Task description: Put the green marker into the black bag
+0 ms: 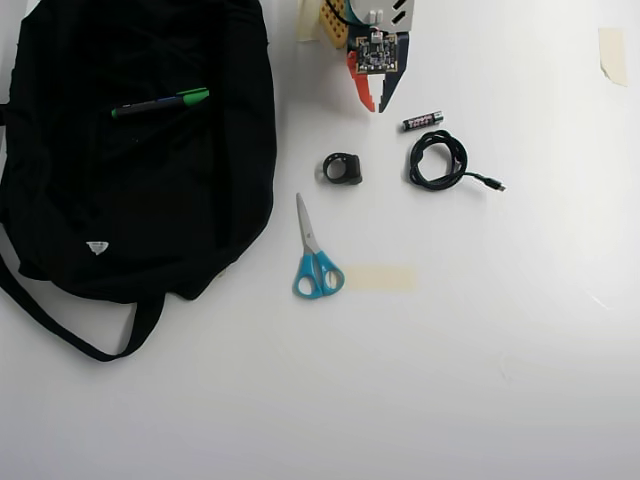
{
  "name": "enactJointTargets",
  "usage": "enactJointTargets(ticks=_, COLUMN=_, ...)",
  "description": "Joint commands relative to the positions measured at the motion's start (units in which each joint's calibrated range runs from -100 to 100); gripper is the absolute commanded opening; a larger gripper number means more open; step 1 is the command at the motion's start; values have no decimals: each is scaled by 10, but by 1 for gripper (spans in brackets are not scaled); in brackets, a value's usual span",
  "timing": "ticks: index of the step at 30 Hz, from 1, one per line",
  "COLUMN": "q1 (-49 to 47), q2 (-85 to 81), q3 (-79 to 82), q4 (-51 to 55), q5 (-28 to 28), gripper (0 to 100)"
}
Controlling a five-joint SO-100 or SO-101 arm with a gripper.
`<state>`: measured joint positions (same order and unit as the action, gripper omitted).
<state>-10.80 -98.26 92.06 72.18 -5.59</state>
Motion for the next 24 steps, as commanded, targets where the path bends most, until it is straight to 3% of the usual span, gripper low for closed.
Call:
enactJointTargets(ticks=1, q1=-1, q2=-11, q3=33, q4=9, q5=0, gripper=2)
enactJointTargets(ticks=24, q1=6, q2=-10, q3=72, q4=-19, q5=0, gripper=2)
